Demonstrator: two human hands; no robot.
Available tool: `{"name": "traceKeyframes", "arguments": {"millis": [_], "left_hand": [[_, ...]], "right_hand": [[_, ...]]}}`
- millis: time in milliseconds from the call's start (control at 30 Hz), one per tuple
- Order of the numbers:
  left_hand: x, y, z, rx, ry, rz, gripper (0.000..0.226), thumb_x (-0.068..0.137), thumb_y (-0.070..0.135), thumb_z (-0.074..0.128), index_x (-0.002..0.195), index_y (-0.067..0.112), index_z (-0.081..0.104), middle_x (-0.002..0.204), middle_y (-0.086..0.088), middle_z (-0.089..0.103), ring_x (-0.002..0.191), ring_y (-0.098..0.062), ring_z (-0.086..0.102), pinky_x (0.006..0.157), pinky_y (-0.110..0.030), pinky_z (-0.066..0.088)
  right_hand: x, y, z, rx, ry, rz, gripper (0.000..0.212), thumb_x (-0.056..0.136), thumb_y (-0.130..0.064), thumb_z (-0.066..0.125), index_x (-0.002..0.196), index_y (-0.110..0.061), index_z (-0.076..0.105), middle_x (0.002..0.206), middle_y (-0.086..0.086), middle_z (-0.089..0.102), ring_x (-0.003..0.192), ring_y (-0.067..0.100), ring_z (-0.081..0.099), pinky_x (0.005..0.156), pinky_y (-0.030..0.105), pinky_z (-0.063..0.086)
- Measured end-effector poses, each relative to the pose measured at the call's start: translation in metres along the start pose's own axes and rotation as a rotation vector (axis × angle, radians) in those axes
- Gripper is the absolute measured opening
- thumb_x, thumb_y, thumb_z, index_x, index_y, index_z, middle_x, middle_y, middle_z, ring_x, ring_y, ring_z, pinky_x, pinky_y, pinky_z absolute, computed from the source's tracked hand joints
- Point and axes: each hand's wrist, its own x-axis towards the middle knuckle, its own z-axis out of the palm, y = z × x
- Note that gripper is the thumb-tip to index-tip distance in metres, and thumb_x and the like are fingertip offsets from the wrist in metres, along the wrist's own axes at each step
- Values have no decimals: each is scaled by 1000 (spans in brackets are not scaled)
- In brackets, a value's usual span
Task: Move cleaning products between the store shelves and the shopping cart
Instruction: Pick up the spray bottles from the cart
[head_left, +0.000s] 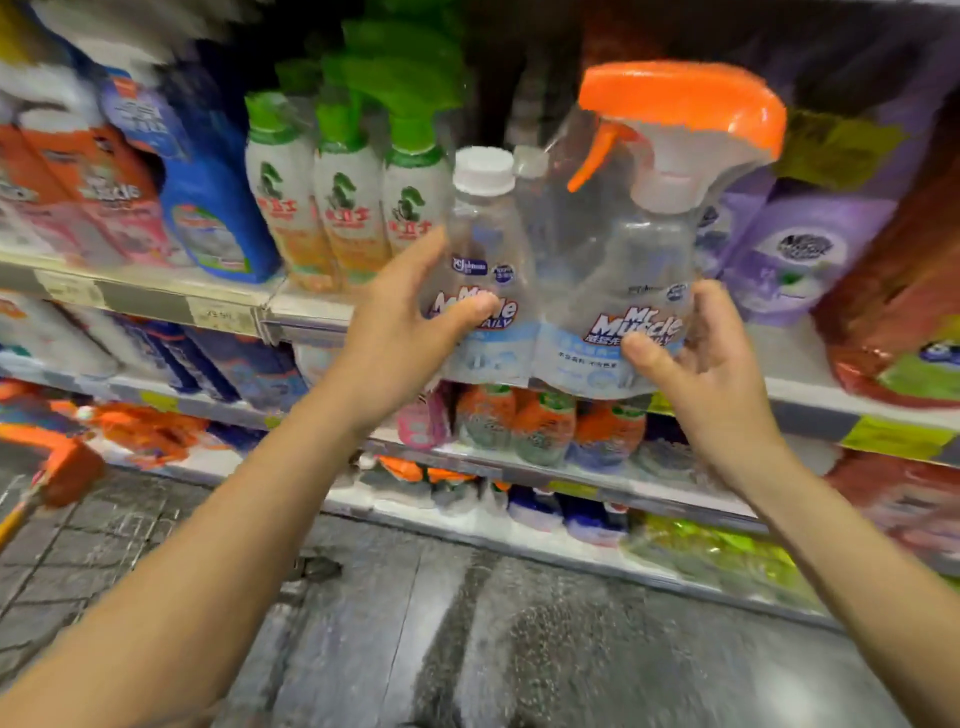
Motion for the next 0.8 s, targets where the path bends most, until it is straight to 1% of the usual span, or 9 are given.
{"name": "traceKeyframes", "arguments": {"millis": [100,200,233,300,433,500,600,700,800], "left_hand": [[24,-11,13,103,15,37,43,83,19,64,126,18,55,116,17,59,111,1,53,98,-13,39],[42,-23,26,196,68,50,30,84,10,69,112,8,60,89,22,50,83,8,44,77,0,33],[45,-27,30,239,89,25,20,84,10,70,100,8,58,81,22,44,74,5,39,70,-2,32],[50,-36,36,301,137,-14,27,84,15,71,83,14,44,72,17,37,64,-5,34,60,-14,29],[64,-54,40,414,117,-64,31,86,27,70,80,11,44,70,-5,42,70,-22,40,61,-26,20],[65,-58,42,432,84,-43,29,85,26,71,81,8,48,68,-2,41,70,-18,39,59,-26,22],[59,-54,44,353,89,35,23,82,10,73,91,-5,58,66,16,33,66,1,29,59,-6,29],[61,-55,44,372,84,21,23,83,12,72,91,-4,57,66,18,31,62,-4,24,59,-16,24],[66,-53,43,435,51,8,28,83,15,73,96,-4,56,77,0,39,77,-13,33,62,-18,20]], "right_hand": [[18,22,-9,-38,55,-15,45,88,4,61,127,-12,45,117,-11,64,111,1,59,95,19,46],[33,39,-13,-88,107,-9,54,88,5,62,137,-2,40,132,8,56,120,11,55,101,21,43],[36,44,-13,-108,125,8,56,88,4,63,139,1,39,135,11,54,122,12,55,101,21,44],[41,53,-12,-125,170,39,60,87,0,66,141,-1,40,138,12,53,122,11,55,101,24,46],[45,63,-11,-158,211,74,60,87,-9,71,141,-10,45,136,11,54,124,17,55,103,44,47],[44,67,-14,-191,203,95,59,87,-11,71,140,-10,46,134,9,56,123,17,55,105,43,46],[41,70,-16,-233,198,104,57,87,-13,71,138,-15,47,136,6,55,126,16,52,107,41,44],[44,70,-20,-298,176,95,55,86,-18,72,136,-18,48,131,3,59,122,16,56,105,43,46],[47,70,-23,-408,146,108,57,83,-31,73,133,-18,49,126,4,61,117,18,58,101,44,48]]}}
